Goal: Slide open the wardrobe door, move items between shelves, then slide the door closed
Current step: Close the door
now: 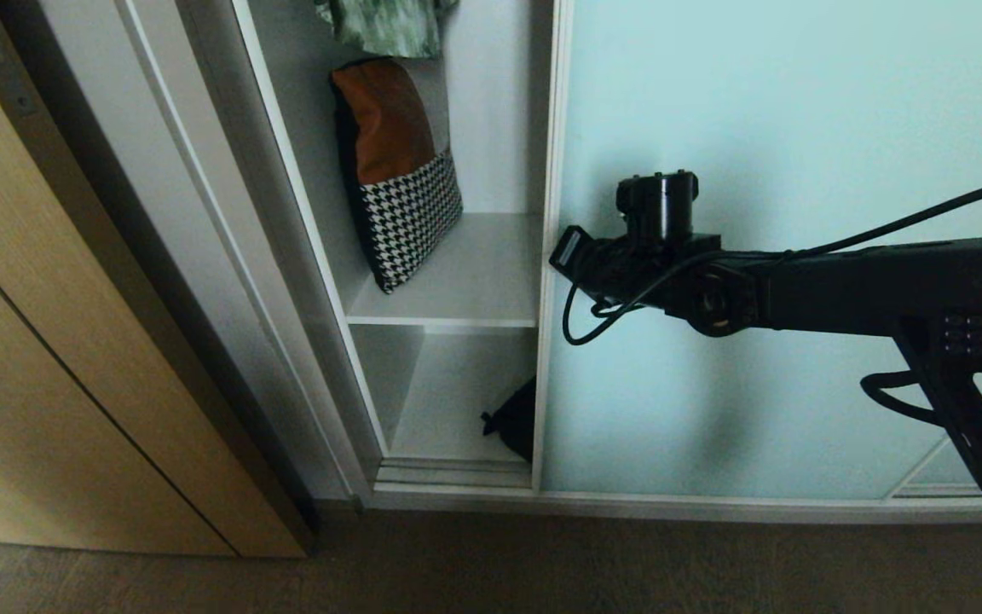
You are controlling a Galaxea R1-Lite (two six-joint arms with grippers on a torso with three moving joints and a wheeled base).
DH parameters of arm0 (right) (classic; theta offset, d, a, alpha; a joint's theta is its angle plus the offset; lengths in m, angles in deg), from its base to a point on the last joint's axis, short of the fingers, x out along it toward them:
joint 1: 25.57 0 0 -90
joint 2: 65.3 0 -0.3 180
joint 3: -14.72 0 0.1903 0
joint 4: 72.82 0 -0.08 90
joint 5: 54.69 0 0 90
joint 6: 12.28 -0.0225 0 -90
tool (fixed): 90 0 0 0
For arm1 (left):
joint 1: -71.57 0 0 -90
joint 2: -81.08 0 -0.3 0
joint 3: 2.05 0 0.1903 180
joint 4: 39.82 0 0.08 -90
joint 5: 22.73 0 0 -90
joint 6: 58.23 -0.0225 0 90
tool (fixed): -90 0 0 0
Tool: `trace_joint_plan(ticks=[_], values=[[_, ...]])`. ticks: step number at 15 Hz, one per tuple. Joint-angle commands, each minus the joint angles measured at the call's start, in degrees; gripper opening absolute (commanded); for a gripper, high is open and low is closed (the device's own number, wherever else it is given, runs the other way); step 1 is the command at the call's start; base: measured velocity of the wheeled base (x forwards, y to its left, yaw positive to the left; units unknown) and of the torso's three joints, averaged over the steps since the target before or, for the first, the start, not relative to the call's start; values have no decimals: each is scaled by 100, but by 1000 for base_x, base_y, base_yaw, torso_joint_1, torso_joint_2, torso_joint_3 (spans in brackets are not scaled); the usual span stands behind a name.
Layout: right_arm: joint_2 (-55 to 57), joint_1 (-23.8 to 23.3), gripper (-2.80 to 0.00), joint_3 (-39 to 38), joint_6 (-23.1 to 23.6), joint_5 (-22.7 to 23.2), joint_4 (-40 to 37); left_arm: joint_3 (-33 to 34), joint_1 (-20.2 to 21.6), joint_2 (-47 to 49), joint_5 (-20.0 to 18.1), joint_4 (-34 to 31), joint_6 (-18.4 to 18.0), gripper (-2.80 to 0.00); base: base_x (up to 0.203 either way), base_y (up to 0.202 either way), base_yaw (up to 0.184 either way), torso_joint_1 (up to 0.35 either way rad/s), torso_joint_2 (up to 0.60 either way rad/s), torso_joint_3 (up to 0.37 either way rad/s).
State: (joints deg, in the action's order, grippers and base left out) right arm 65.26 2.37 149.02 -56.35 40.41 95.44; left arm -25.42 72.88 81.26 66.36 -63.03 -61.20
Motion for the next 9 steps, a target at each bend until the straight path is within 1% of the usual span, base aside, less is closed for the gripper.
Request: trace_joint_plan(ticks=[1,3,6,9], values=[[74,165,-280,-2,-3,35,43,0,0,6,2,2,-2,-280,0,0,0,0,0,0],[137,256,-280,-2,88,21,112,0,4,3,2,2,-2,-280,0,0,0,0,0,0],[-190,285,-280,-164,80,-29,44,0,0,2,2,2,1,-280,0,0,0,0,0,0],[-1225,286,-280,-1106,157,-139,86,0,1,8,2,2,-2,-280,0,0,0,0,0,0]])
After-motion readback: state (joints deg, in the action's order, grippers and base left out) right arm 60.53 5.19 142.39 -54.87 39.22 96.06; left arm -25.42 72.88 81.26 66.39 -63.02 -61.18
